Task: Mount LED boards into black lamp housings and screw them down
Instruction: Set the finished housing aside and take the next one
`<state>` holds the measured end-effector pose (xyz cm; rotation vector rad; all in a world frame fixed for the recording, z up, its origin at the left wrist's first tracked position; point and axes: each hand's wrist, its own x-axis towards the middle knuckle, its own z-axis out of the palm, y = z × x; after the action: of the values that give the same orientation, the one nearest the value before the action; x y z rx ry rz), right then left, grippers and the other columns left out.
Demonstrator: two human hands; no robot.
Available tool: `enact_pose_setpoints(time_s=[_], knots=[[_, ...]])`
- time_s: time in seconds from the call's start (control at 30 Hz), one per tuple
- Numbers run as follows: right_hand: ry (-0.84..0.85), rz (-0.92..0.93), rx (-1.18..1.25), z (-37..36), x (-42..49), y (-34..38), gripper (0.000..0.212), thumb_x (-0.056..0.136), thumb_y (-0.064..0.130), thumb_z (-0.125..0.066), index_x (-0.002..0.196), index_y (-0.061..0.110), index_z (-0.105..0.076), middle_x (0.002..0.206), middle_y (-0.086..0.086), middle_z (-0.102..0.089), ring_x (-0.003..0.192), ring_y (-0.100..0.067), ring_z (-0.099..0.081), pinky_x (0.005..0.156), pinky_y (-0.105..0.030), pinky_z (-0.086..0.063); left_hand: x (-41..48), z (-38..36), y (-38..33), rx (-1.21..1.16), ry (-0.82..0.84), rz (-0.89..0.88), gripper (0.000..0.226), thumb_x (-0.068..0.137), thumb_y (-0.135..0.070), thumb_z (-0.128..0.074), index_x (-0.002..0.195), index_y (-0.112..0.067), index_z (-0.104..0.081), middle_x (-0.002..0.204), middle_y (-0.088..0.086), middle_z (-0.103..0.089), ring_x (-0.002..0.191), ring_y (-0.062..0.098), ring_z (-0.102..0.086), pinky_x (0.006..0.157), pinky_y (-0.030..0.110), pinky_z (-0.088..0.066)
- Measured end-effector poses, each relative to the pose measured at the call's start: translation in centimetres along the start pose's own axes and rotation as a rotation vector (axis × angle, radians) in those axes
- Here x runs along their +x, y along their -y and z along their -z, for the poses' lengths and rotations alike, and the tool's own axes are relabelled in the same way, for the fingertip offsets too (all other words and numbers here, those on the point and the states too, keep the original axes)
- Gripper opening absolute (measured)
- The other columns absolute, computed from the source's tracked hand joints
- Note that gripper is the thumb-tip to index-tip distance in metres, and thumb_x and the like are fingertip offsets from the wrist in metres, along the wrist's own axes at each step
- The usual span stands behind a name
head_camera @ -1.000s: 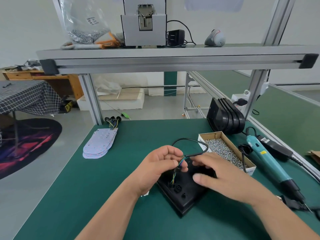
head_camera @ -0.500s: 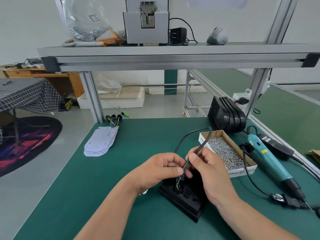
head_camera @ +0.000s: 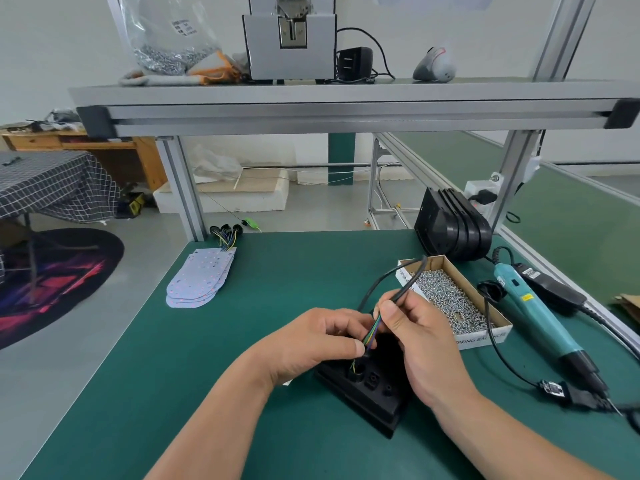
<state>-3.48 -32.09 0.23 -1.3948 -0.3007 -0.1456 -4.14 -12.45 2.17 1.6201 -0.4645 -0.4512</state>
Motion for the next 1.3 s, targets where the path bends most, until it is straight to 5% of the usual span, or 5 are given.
enact_pose_setpoints(time_s=[0.13, 0.37, 0.6, 0.93, 1.3], knots=[[-0.024, -0.014, 0.05, -0.1, 0.1, -0.1, 0.018, 0.098, 0.023, -0.063, 0.09, 0.007, -0.063, 0.078, -0.008, -0.057, 0.075, -0.025, -0.051, 0.074, -0.042, -0.046, 0.0, 0.3, 0.0, 0.014, -0.014, 0.015, 0.012, 0.088, -0.013, -0.072, 0.093, -0.014, -0.082, 0.142, -0.004, -0.068, 0.138, 0.016, -0.059, 0.12, 0.039, -0.041], [-0.037, -0.016, 0.087, -0.3, -0.1, 0.1, 0.018, 0.104, 0.013, -0.059, 0.088, 0.006, -0.062, 0.075, -0.003, -0.057, 0.069, -0.015, -0.053, 0.068, -0.025, -0.049, -0.2, 0.6, -0.5, 0.055, 0.099, 0.021, 0.018, 0.091, -0.003, -0.067, 0.105, -0.002, -0.08, 0.149, -0.005, -0.065, 0.15, 0.005, -0.044, 0.127, 0.037, -0.027], [-0.059, -0.052, 0.147, -0.2, -0.1, 0.0, 0.02, 0.101, 0.022, -0.065, 0.089, 0.006, -0.062, 0.079, -0.009, -0.053, 0.075, -0.029, -0.048, 0.076, -0.057, -0.044, -0.2, 0.7, -0.5, 0.075, 0.102, 0.043, 0.022, 0.087, -0.004, -0.066, 0.104, 0.001, -0.079, 0.148, -0.005, -0.066, 0.152, 0.002, -0.04, 0.131, 0.043, -0.022], [-0.047, -0.045, 0.135, -0.2, 0.0, -0.2, 0.019, 0.106, 0.013, -0.057, 0.088, 0.007, -0.06, 0.078, -0.01, -0.05, 0.074, -0.024, -0.046, 0.07, -0.036, -0.047, -0.3, 0.8, -0.3, 0.066, 0.104, 0.071, 0.026, 0.081, -0.002, -0.06, 0.099, -0.002, -0.079, 0.141, -0.004, -0.071, 0.149, -0.005, -0.041, 0.126, 0.031, -0.027], [-0.003, -0.026, 0.134, 0.4, 0.1, 0.1, 0.044, 0.09, 0.047, -0.078, 0.092, 0.006, -0.063, 0.083, -0.012, -0.054, 0.08, -0.03, -0.049, 0.08, -0.054, -0.042, -0.5, 1.4, 0.3, 0.088, 0.104, 0.056, 0.031, 0.1, -0.023, -0.068, 0.114, 0.003, -0.076, 0.145, -0.002, -0.068, 0.155, -0.001, -0.032, 0.133, 0.045, -0.02]])
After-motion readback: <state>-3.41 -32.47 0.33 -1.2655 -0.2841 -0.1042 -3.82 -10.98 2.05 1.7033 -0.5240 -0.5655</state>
